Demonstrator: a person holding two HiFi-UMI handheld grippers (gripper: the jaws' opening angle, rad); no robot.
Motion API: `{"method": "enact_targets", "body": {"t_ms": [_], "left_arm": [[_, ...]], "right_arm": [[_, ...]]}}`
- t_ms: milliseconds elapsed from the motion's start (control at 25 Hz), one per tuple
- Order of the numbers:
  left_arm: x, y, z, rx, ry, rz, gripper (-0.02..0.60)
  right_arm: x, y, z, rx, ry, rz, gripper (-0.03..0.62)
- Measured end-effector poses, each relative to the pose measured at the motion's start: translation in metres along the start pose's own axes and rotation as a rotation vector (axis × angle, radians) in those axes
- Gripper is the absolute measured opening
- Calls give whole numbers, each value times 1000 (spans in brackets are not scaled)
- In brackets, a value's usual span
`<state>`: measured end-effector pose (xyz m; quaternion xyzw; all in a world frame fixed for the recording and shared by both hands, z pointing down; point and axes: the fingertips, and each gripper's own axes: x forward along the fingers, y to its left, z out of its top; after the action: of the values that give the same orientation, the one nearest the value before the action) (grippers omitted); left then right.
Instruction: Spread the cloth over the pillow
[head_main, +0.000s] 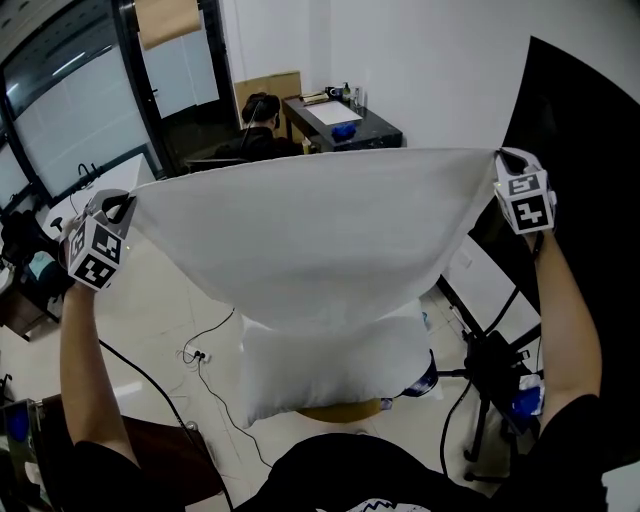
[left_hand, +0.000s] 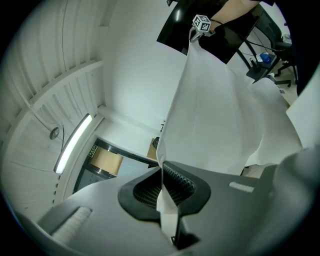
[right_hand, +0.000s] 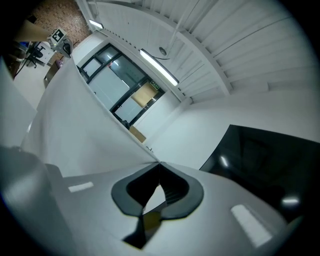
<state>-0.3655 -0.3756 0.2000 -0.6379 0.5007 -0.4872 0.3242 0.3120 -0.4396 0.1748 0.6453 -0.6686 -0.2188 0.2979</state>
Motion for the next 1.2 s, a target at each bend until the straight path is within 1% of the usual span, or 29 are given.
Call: {"method": "enact_targets", "body": {"t_ms": [320, 640, 880, 1200], "left_arm": [[22, 11, 6, 4, 17, 2, 0], [45, 17, 6, -8, 45, -5, 0], [56, -11, -2, -19, 60, -48, 0], [70, -54, -13, -32, 82, -115, 0]], "right_arm": [[27, -16, 16, -11, 10, -2, 11], [52, -9, 12, -18, 32, 9, 11], [58, 9, -6, -9, 46, 38, 11], [67, 40, -47, 2, 102, 88, 11]]}}
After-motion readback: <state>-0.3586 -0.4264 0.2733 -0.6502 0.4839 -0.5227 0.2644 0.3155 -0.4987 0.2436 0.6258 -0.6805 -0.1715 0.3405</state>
